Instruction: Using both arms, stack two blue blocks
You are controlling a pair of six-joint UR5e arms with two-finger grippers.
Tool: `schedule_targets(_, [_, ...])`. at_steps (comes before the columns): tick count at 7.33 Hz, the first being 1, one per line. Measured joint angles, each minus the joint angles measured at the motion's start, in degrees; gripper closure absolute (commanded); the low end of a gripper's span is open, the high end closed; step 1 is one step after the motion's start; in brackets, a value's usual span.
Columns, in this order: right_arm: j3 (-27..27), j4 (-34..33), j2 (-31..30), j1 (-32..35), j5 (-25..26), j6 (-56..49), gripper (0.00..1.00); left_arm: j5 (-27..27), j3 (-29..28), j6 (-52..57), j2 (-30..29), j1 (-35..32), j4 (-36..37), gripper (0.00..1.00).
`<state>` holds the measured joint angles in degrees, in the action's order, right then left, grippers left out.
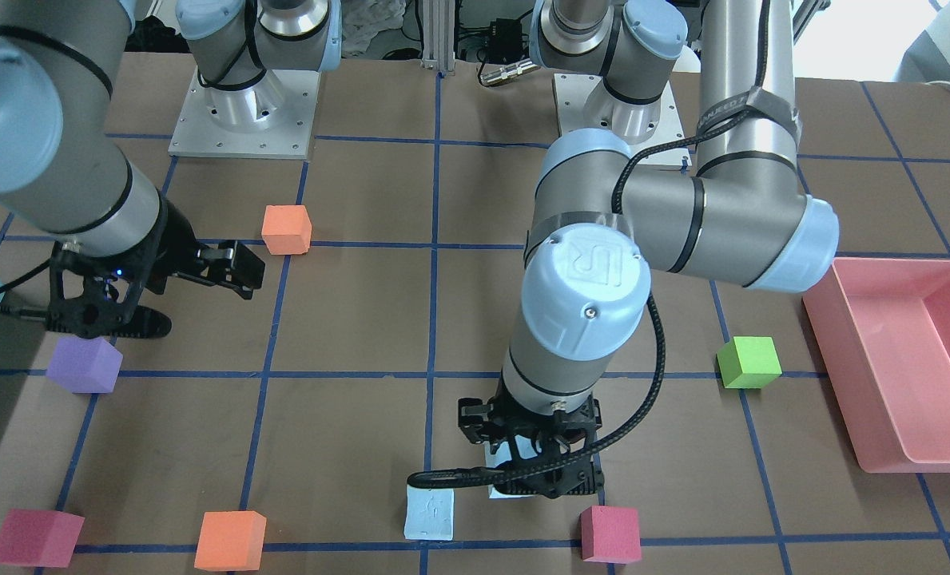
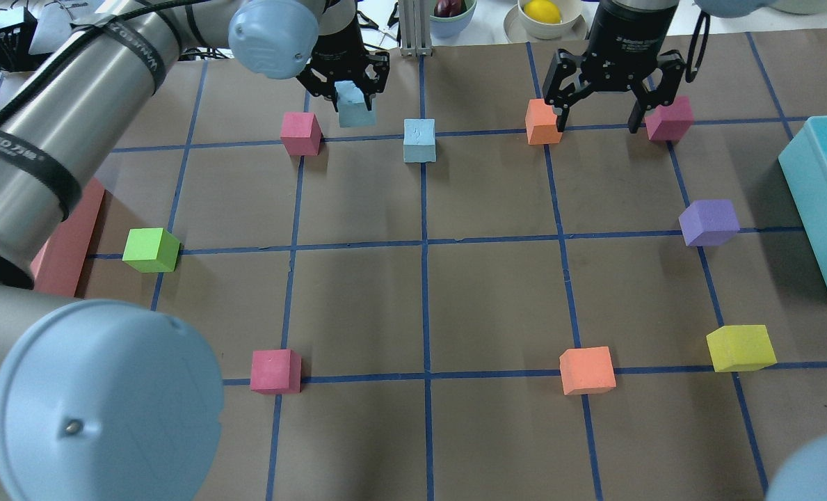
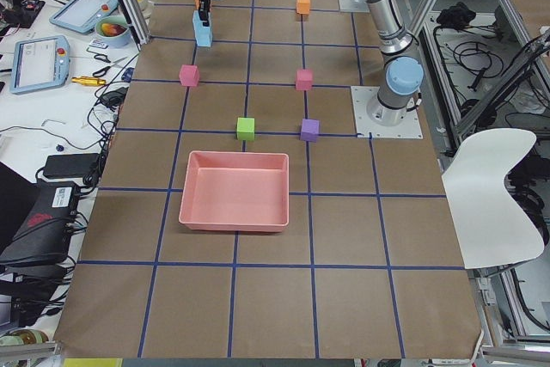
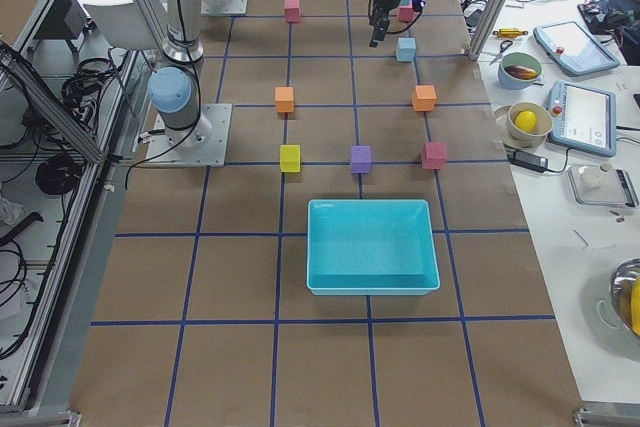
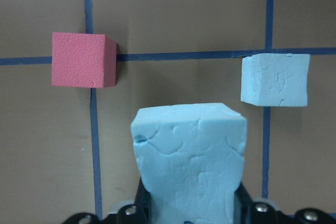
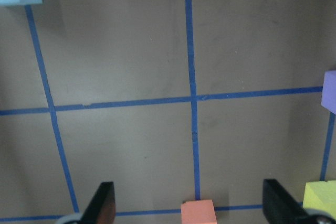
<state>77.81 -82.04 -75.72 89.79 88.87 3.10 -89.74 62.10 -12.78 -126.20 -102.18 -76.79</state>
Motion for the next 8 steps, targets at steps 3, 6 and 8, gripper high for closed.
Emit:
schedule_targets(3, [6.28,-4.58,-6.22,-0.76,0.29,-0.05,0.00,-0.26,-8.88,-4.90,-8.38,-3.90,0.11,0.99])
schedule_targets(6, [9.86,-5.68,-10.01,-0.93,0.40,-0.06,0.00,-0.44,-9.43,-5.28,-10.73,-5.46,0.10,0.99])
schedule_targets(8, [12.87,-6.05,-12.23,-1.00,0.40,-0.03,0.00,-0.46,-9.06,-5.13,-11.09,-5.55,0.10,0.98])
